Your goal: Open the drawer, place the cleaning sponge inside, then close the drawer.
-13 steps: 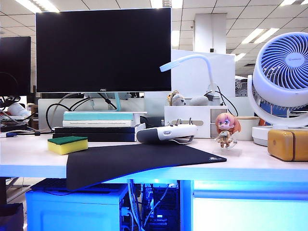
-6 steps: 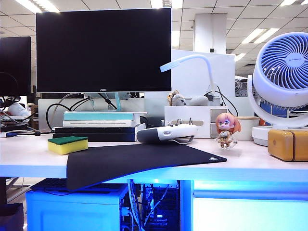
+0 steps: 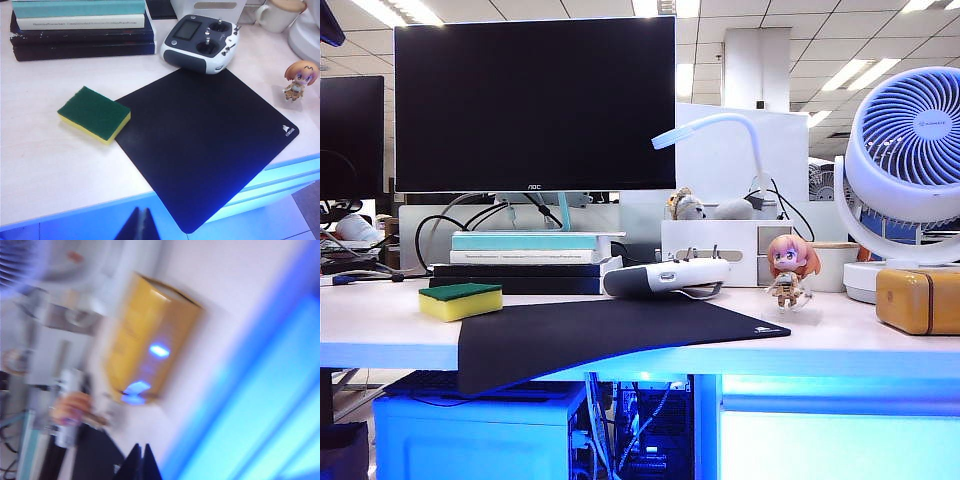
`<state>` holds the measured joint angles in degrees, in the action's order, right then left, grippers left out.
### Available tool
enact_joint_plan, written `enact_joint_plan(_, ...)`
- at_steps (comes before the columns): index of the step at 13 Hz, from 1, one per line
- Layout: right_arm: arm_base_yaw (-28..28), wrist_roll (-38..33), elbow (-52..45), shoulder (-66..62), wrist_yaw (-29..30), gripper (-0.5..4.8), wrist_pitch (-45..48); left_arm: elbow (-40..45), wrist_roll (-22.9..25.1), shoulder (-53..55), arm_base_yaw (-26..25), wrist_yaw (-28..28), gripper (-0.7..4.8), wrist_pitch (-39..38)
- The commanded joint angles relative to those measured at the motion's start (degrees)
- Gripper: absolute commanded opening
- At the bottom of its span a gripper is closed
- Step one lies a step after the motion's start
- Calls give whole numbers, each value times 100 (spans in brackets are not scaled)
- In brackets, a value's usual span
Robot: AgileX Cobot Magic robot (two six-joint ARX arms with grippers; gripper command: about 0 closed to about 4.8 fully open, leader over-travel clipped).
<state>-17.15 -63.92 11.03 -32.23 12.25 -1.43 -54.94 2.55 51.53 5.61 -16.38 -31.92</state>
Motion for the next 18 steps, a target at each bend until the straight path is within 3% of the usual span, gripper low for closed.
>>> enact_joint_plan(1, -94, -227, -474, 7, 188, 3, 767, -168, -17, 15, 4, -271, -6, 138)
enact_joint_plan(3, -170, -236, -811, 7, 339, 93, 1333, -404, -15, 157, 4, -669, -6, 42)
enact_joint_plan(4, -188, -236, -914, 11, 350, 205, 1484, -549, 39, 205, 11, -697, -6, -37)
enact_joint_plan(5, -192, -243, -920, 9, 295, 419, 1488, -702, 48, 245, 101, -686, -6, -76)
enact_joint_plan(6, -192, -258, -907, 9, 295, 479, 1504, -734, 46, 245, 186, -708, -6, -44)
enact_joint_plan(8, -192, -245, -907, 9, 142, 479, 1499, -734, 48, 254, 431, -741, -6, -7)
enact_joint_plan(9, -190, -258, -887, 4, -42, 479, 1493, -769, 46, 391, 1104, -678, -6, 92)
enact_joint_plan(12, -192, -428, -863, 4, -221, 479, 1458, -772, 26, 535, 1517, -658, -6, 153)
enact_joint_plan(16, -188, -846, -664, -219, -144, 479, 1526, -772, 26, 608, 1707, -616, -6, 245)
enact_joint_plan(18, -184, -323, -90, -647, -323, 479, 1473, -772, 20, 610, 1709, -638, -6, 306)
